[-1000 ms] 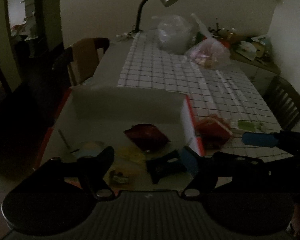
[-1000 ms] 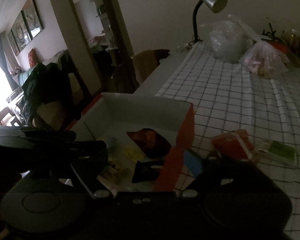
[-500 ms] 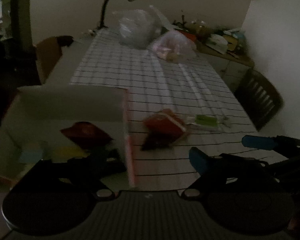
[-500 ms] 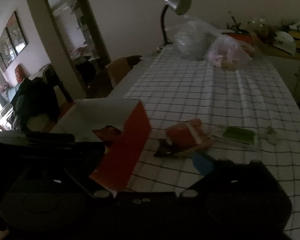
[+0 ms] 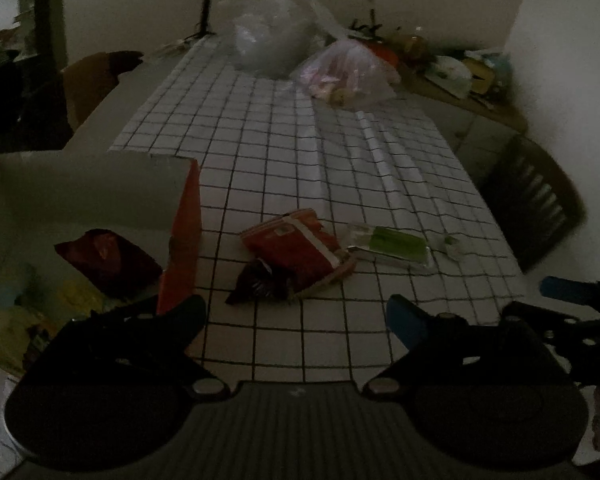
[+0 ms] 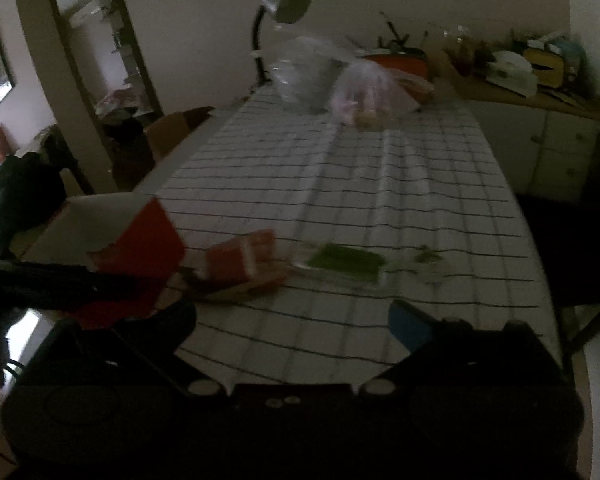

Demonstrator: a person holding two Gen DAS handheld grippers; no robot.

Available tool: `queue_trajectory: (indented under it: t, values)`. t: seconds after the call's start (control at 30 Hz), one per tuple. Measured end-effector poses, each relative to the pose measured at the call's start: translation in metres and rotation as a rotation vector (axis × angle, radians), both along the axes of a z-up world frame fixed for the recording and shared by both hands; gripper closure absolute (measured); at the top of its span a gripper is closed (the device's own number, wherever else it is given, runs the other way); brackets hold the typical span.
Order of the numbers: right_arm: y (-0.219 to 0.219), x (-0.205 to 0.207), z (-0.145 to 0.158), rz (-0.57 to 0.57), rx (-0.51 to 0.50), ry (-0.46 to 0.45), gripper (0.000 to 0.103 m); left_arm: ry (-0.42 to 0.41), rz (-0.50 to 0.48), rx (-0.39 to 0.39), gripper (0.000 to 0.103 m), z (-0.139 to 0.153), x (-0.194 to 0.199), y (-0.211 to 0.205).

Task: Organize snacks
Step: 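Move both tools back from the box to the snack pile, then reach the left tool to the red packet while the right tool grasps the small bottle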

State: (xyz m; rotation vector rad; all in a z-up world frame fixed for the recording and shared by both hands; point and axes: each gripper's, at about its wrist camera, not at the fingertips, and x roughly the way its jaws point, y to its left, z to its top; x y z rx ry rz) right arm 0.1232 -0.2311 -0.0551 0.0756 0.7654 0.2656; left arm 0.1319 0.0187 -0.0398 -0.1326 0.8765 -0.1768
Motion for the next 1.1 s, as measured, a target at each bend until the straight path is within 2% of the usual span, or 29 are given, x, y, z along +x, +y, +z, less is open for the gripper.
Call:
queue_trajectory:
  t: [0.33,0.73,0.83,1.1]
  values:
    - [-0.067,0.042,-0.031,-0.021,-0.027,0.046,0.0,0.031,0.209,0.043,0.006,-0.017,0.025,-0.019]
    - [-0.1,0.099,-0.066,-0.006,-0.048,0.108,0.001,0.082,0.393,0.075,0.007,-0.036,0.059,-0.024]
    - [-0.104,0.111,-0.074,0.003,-0.056,0.126,0.004,0.102,0.44,0.071,0.011,-0.042,0.069,-0.022]
    - [-0.105,0.139,-0.091,0.023,-0.072,0.15,0.013,0.14,0.472,0.113,0.034,-0.055,0.081,-0.031]
